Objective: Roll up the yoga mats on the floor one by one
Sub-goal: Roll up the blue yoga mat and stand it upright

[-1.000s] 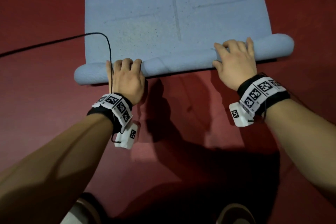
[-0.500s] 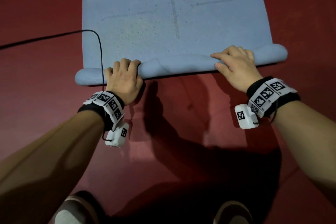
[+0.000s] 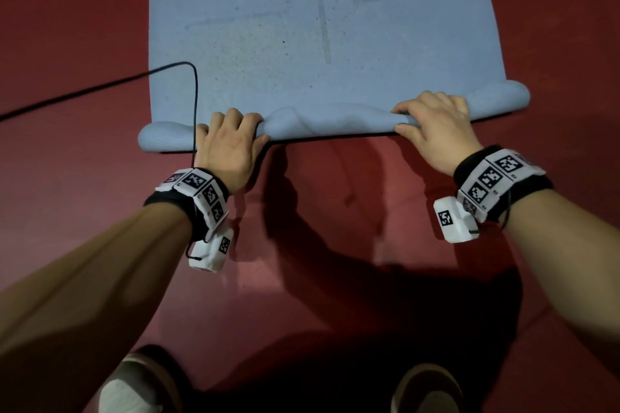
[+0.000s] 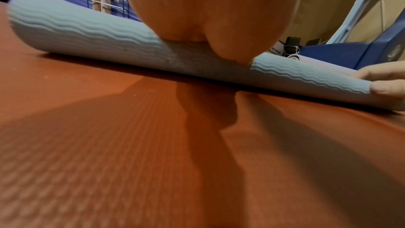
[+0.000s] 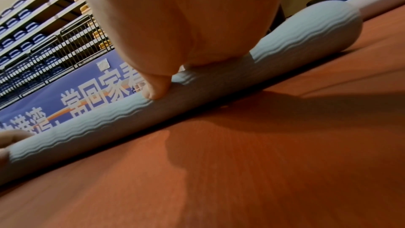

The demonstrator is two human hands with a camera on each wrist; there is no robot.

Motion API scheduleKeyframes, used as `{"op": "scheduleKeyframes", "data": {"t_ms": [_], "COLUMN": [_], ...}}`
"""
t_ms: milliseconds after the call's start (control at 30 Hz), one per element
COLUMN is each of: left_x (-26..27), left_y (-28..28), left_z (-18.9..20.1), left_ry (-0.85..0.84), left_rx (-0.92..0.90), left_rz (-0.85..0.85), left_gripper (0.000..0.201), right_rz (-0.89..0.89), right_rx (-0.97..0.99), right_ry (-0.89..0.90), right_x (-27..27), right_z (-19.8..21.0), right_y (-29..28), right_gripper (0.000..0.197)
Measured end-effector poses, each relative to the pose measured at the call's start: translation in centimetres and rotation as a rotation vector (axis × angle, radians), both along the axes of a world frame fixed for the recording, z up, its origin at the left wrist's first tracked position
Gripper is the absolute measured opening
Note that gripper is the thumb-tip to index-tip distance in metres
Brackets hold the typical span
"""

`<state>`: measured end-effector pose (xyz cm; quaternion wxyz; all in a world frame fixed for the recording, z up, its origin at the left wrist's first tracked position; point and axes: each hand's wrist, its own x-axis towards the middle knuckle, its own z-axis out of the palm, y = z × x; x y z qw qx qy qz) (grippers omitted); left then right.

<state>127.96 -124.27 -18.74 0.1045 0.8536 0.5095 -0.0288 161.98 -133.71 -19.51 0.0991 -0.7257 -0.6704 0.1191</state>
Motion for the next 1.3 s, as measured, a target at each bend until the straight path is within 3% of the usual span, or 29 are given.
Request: {"op": "scheduleKeyframes", "data": {"t_ms": [333, 433, 500, 600, 733, 867, 967, 1067, 1100, 1233, 1300], "left_x": [-0.4, -0.6, -0.9, -1.3, -1.7, -1.9, -1.8, -1.6, -1.6, -1.8, -1.9], "left_y": [-0.5, -0.5, -0.3, -0.4, -0.5, -0.3, 0.0, 0.3, 0.5, 0.5, 0.5], "left_z": [0.7, 1.4, 1.7, 1.9, 2.4, 2.7, 2.4, 2.3, 2.2, 2.1, 1.9], "left_ry": [0.042, 0.049, 0.036, -0.042, -0.162, -0.265, -0.307, -0.283, -0.287, -0.264, -0.275], "left_rx": [-0.063, -0.186, -0.293, -0.437, -0.621, -0.795, -0.874, -0.926, -0.944, -0.914, -0.867], "left_rz": [-0.040, -0.073, -0.081, -0.063, 0.002, 0.096, 0.138, 0.141, 0.152, 0.139, 0.157], "left_gripper": [0.043, 0.045, 0.057, 0.071, 0.050, 0.022, 0.018, 0.051, 0.053, 0.030, 0.027], "right_rz": [0.032, 0.037, 0.045, 0.051, 0.012, 0.059, 0.075, 0.067, 0.072, 0.061, 0.053], "right_rx": [-0.112, -0.204, -0.298, -0.441, -0.517, -0.543, -0.587, -0.634, -0.650, -0.678, -0.655], "right_ry": [-0.030, -0.014, 0.023, 0.198, 0.400, 0.514, 0.477, 0.397, 0.364, 0.292, 0.247], "right_x": [0.1, 0.3, 0.6, 1.3, 1.6, 1.5, 1.5, 1.1, 1.0, 0.6, 0.6], "right_z": [0.5, 1.1, 1.4, 1.9, 2.9, 3.2, 3.5, 3.3, 3.2, 2.7, 2.1], "right_y": [-0.1, -0.5, -0.7, -0.7, -0.4, -0.4, -0.3, 0.0, 0.2, 0.3, -0.1], "right_gripper": [0.025, 0.027, 0.028, 0.020, 0.008, 0.016, 0.019, 0.026, 0.028, 0.029, 0.028]}}
